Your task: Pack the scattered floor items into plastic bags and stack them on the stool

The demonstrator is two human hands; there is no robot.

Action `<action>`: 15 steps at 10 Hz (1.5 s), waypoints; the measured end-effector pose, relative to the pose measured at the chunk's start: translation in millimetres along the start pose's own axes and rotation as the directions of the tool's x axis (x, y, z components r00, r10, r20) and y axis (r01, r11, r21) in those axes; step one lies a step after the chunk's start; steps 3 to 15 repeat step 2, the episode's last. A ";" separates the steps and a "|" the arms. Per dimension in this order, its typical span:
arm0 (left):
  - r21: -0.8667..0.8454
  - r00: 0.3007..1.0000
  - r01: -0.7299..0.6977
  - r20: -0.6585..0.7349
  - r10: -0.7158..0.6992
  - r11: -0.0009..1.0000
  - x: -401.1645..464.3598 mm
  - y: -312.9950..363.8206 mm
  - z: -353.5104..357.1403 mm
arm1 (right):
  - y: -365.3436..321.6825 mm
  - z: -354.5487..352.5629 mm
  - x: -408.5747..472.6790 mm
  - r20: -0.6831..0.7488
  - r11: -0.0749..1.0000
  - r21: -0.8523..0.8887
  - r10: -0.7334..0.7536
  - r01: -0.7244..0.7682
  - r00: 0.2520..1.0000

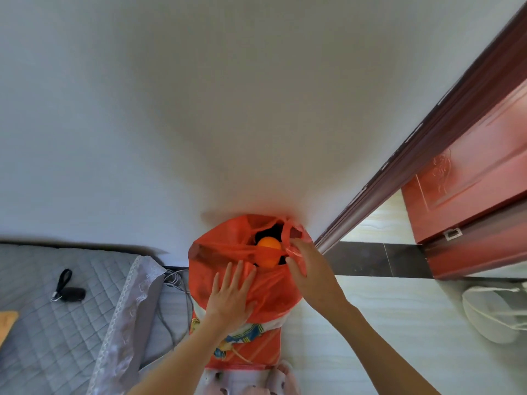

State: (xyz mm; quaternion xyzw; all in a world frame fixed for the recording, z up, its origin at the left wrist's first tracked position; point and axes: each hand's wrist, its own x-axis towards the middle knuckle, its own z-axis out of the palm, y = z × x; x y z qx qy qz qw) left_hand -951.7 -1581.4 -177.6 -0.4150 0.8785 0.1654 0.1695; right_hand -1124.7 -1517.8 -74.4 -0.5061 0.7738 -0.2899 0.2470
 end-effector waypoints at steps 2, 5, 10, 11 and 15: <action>-0.002 0.980 -0.067 -0.189 0.065 0.998 3.7 6.8 25.1 | -12.2 -16.9 -3.5 -0.066 0.990 0.134 0.058 -0.049 0.996; -0.002 0.980 -0.067 -0.189 0.065 0.998 3.7 6.8 25.1 | -12.2 -16.9 -3.5 -0.066 0.990 0.134 0.058 -0.049 0.996; -0.002 0.980 -0.067 -0.189 0.065 0.998 3.7 6.8 25.1 | -12.2 -16.9 -3.5 -0.066 0.990 0.134 0.058 -0.049 0.996; -0.002 0.980 -0.067 -0.189 0.065 0.998 3.7 6.8 25.1 | -12.2 -16.9 -3.5 -0.066 0.990 0.134 0.058 -0.049 0.996; -0.002 0.980 -0.067 -0.189 0.065 0.998 3.7 6.8 25.1 | -12.2 -16.9 -3.5 -0.066 0.990 0.134 0.058 -0.049 0.996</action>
